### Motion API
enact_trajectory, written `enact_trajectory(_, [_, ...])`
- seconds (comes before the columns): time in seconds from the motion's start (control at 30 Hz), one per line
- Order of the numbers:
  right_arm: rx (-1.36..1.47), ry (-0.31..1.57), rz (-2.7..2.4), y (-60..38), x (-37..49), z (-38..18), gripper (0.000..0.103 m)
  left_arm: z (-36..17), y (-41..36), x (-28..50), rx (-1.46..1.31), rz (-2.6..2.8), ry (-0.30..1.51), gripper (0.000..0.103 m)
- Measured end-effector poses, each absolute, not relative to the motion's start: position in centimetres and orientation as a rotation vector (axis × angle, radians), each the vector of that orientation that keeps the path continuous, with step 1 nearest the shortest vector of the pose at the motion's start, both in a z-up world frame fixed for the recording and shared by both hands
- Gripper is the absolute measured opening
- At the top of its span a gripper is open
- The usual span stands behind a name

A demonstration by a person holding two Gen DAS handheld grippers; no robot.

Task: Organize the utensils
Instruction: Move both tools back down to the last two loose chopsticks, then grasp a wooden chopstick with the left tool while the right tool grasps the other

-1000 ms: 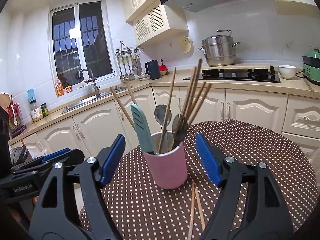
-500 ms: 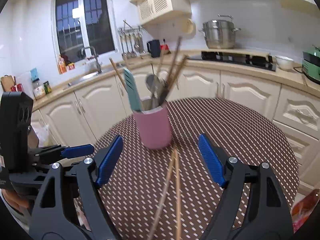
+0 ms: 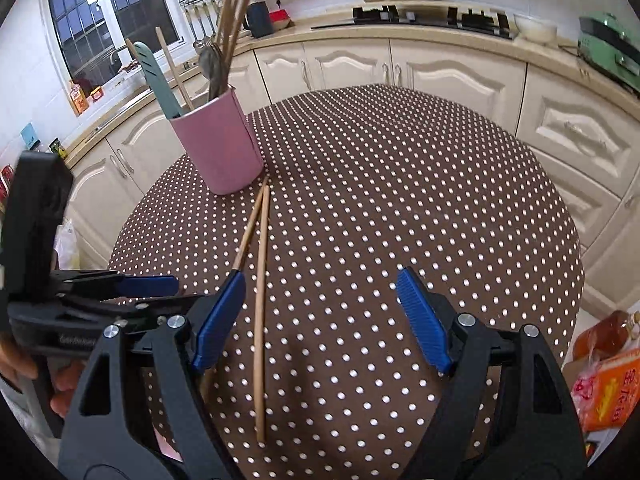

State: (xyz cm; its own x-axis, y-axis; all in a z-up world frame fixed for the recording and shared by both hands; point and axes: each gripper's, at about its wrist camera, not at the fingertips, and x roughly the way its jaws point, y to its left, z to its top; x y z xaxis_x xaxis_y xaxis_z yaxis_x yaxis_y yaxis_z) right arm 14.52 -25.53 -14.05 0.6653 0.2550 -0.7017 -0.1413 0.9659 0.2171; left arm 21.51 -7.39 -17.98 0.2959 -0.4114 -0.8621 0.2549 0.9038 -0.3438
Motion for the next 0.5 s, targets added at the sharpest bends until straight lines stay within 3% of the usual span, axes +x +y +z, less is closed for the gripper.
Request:
enact_trajectory(0.23, [0.184, 0.836, 0.231, -26.3, 14.5, -14.7, 0.077, -18.0, -8.9, 24.2, -0.115, -0.386, 1.19, 0.065])
enact_trajectory(0.33, [0.181, 0.837, 0.236, -26.2, 14.6, -14.6, 0.077, -18.0, -10.2, 25.4, -0.011, -0.315, 1.185, 0.041])
enact_trajectory(0.5, [0.181, 0.841, 0.23, -26.3, 15.3, -14.2, 0.077, -18.1, -11.9, 27.0, 0.064, -0.301, 1.202, 0.024])
